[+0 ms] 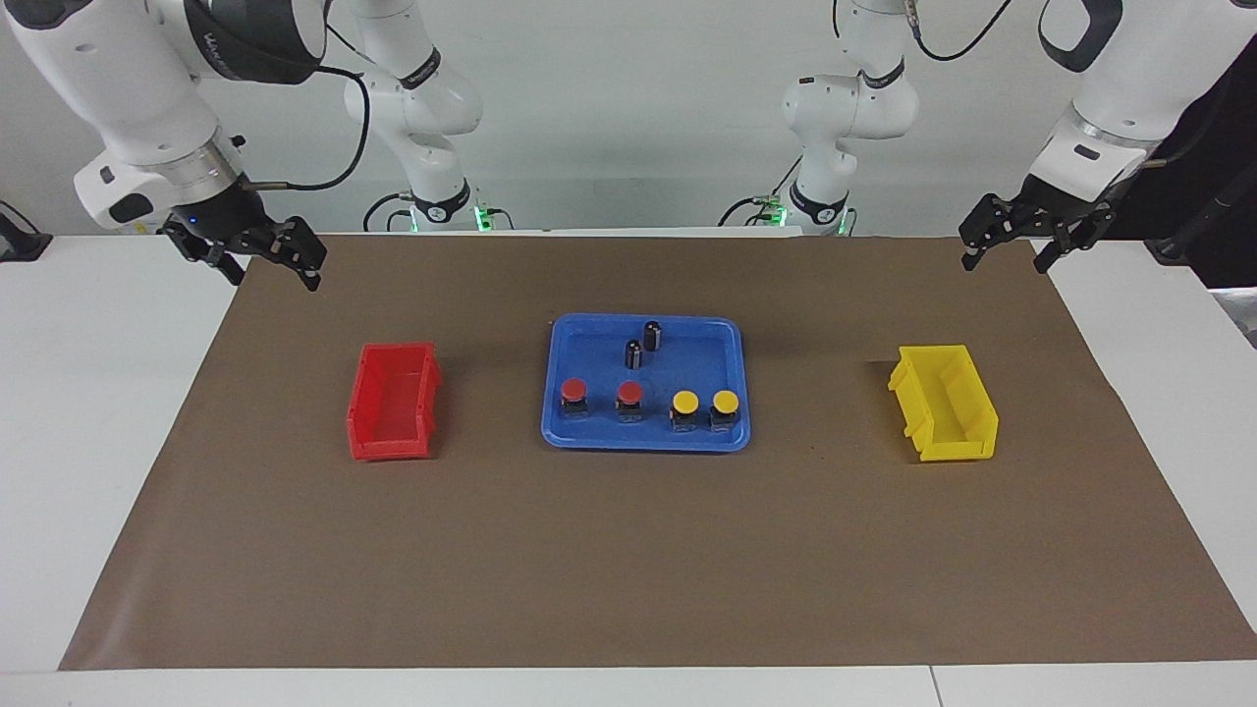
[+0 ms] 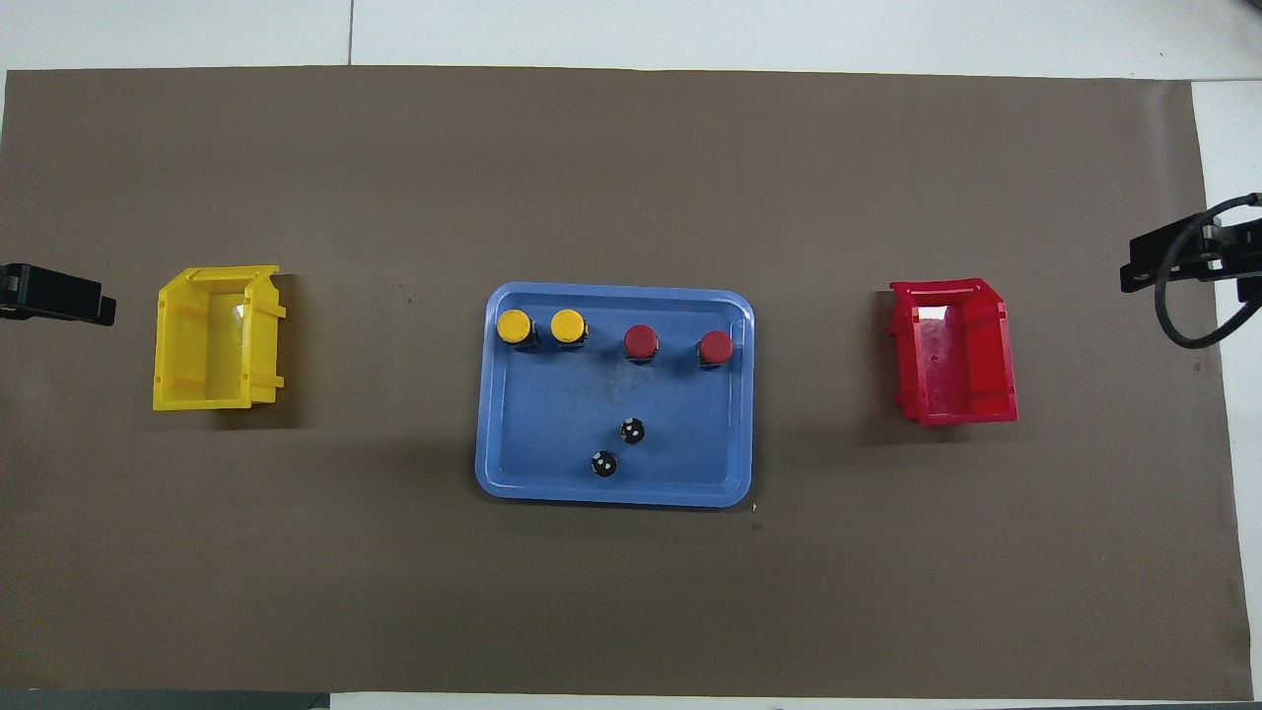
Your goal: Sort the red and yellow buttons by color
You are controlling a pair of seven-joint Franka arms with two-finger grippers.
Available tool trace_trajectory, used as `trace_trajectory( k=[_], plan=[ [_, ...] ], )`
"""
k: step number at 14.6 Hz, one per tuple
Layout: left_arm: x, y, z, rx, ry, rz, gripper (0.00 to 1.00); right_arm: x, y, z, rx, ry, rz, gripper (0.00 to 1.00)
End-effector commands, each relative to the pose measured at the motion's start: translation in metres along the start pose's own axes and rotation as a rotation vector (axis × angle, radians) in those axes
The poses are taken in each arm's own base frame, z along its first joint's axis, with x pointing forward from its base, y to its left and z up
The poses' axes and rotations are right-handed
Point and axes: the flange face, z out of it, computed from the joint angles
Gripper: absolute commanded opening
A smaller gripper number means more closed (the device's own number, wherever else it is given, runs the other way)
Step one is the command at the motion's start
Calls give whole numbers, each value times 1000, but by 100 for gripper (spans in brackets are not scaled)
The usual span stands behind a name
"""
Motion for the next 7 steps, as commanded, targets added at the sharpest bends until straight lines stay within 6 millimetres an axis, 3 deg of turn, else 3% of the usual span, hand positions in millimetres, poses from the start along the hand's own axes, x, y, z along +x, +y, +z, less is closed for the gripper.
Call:
trace_trajectory(
  k=[1,7],
  plan=[
    [-6,-2,-4,0,-6,4,100,-2,1,-1,9,-10,-16,100],
    [-5,1,-5,0,-12,13,100,-2,2,-1,9,-9,-10,100]
  ],
)
